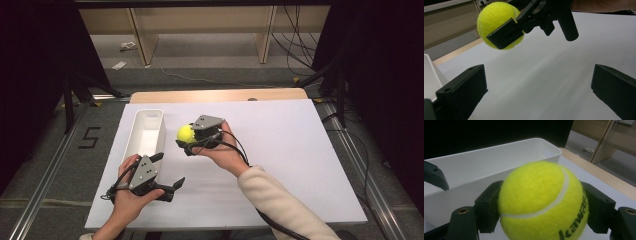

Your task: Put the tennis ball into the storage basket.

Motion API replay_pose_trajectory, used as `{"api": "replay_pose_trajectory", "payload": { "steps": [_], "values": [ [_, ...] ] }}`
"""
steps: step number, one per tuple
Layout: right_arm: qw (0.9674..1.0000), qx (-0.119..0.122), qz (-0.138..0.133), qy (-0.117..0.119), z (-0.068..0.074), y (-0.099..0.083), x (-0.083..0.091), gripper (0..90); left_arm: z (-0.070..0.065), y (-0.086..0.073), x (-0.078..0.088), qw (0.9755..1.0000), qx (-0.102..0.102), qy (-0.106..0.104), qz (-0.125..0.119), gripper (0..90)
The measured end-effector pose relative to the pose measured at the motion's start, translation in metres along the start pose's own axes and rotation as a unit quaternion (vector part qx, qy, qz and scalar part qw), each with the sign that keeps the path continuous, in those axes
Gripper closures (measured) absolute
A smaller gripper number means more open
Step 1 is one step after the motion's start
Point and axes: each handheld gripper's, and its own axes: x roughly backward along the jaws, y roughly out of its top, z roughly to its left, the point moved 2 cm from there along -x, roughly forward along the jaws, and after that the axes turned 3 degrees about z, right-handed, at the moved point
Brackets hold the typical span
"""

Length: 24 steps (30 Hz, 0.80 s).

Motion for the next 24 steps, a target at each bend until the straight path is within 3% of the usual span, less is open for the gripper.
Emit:
{"api": "replay_pose_trajectory", "payload": {
  "steps": [24],
  "values": [
    [1.0, 0.001, 0.001, 0.005, 0.0029, 0.0062, -0.0076, 26.8, 0.0014, 0.0009, -0.0001, 0.9999, -0.012, 0.002, -0.003, 0.0]
  ]
}}
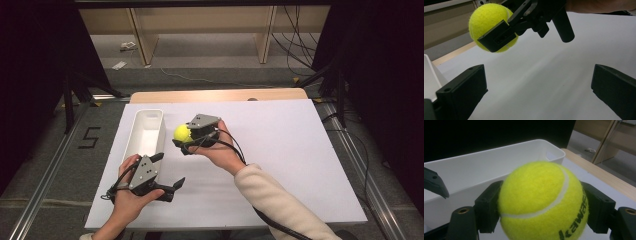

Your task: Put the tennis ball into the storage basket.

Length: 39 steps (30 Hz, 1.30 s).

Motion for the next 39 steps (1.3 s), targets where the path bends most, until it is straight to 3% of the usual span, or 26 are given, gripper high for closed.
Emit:
{"api": "replay_pose_trajectory", "payload": {
  "steps": [39],
  "values": [
    [1.0, 0.001, -0.006, 0.007, 0.004, 0.015, -0.013, 26.8, -0.001, 0.001, 0.0, 1.0, -0.002, -0.001, -0.001, 0.0]
  ]
}}
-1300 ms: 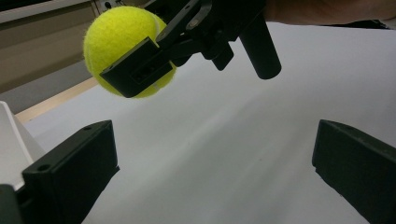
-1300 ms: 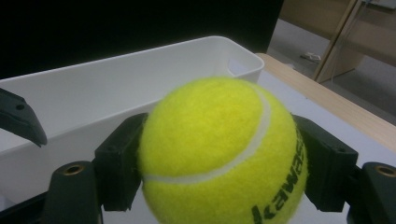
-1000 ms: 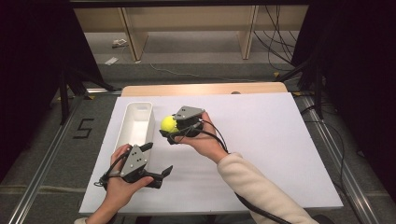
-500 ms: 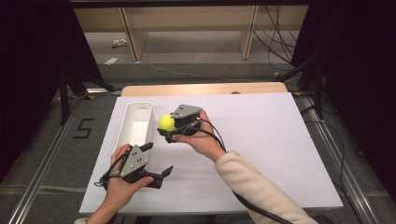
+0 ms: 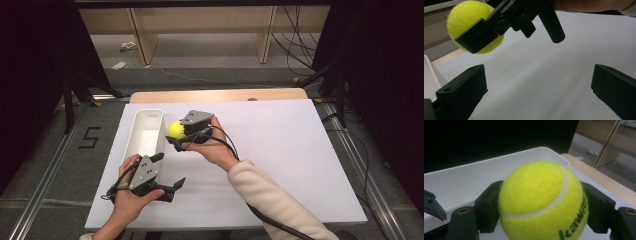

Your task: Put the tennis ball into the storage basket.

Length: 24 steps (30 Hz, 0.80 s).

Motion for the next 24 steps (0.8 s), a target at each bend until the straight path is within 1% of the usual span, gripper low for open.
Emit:
{"api": "replay_pose_trajectory", "payload": {
  "steps": [3, 24],
  "values": [
    [1.0, 0.001, -0.002, 0.0, 0.0004, 0.0013, -0.0008, 26.9, 0.0001, -0.0002, 0.0, 1.0, 0.003, -0.001, 0.0, 0.0],
    [1.0, -0.001, 0.001, 0.002, 0.0015, 0.0064, -0.0102, 26.9, 0.0004, 0.0, 0.0003, 1.0, 0.0, 0.0, 0.001, 0.0]
  ]
}}
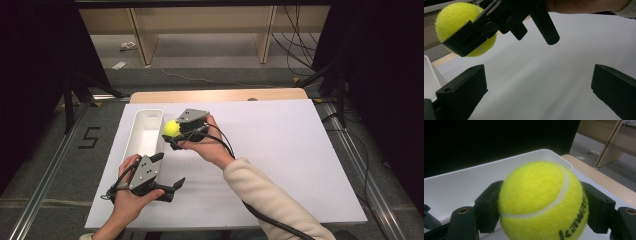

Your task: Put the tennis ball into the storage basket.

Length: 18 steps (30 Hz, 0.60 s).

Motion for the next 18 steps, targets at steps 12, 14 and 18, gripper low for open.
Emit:
{"api": "replay_pose_trajectory", "payload": {
  "steps": [12, 14, 18],
  "values": [
    [1.0, -0.001, 0.0, 0.002, 0.0003, 0.0026, -0.0041, 26.8, 0.0002, -0.0002, 0.0001, 1.0, 0.001, 0.001, 0.001, 0.0],
    [1.0, -0.001, 0.001, 0.002, 0.0004, 0.003, -0.0046, 26.8, 0.0, -0.0001, 0.0001, 1.0, 0.001, 0.0, 0.0, 0.0],
    [1.0, 0.0, 0.002, 0.002, 0.0003, 0.0035, -0.0058, 26.8, 0.0, -0.0001, 0.0002, 1.0, 0.0, 0.0, 0.0, 0.0]
  ]
}}
